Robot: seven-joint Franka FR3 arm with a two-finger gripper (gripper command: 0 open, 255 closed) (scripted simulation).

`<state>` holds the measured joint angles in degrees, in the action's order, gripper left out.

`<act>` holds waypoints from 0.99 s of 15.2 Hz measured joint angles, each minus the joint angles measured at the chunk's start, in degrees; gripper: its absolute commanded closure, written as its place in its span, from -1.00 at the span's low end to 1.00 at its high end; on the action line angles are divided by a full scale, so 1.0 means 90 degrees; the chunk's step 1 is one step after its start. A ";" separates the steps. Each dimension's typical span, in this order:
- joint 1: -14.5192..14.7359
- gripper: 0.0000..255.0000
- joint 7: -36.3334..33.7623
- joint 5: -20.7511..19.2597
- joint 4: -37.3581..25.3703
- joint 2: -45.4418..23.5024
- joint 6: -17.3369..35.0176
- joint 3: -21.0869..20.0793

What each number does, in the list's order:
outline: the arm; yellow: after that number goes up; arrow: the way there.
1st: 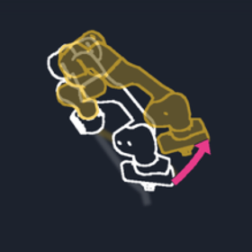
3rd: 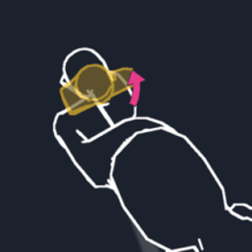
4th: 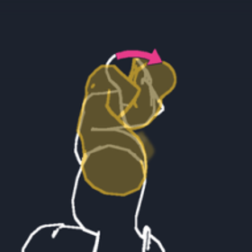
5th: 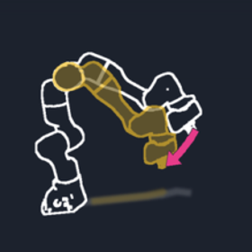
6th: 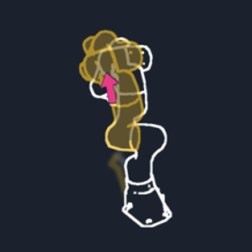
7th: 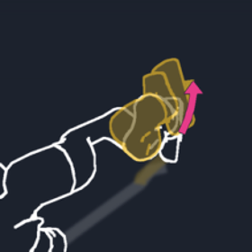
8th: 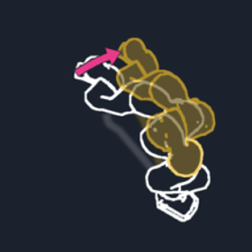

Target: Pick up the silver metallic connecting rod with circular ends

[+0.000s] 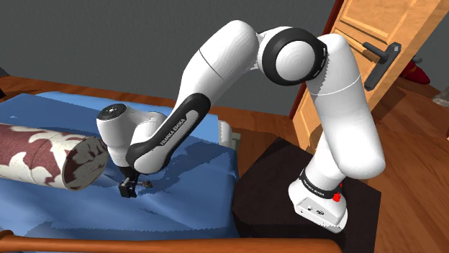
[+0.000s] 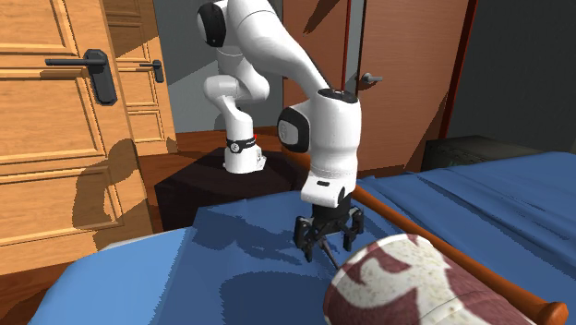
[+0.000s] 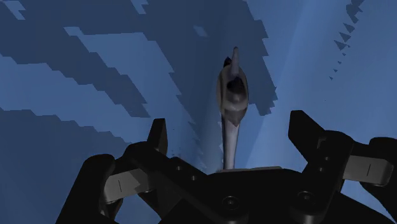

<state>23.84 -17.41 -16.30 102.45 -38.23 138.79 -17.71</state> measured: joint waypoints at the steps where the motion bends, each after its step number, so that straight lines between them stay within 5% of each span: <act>1: -0.0001 1.00 -0.0002 -0.0007 -0.0010 -0.0001 0.0003 0.0008; 15: -0.0055 1.00 0.0049 0.0081 0.0035 0.0233 -0.0186 -0.0072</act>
<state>23.35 -16.96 -15.57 102.77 -36.13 137.11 -18.36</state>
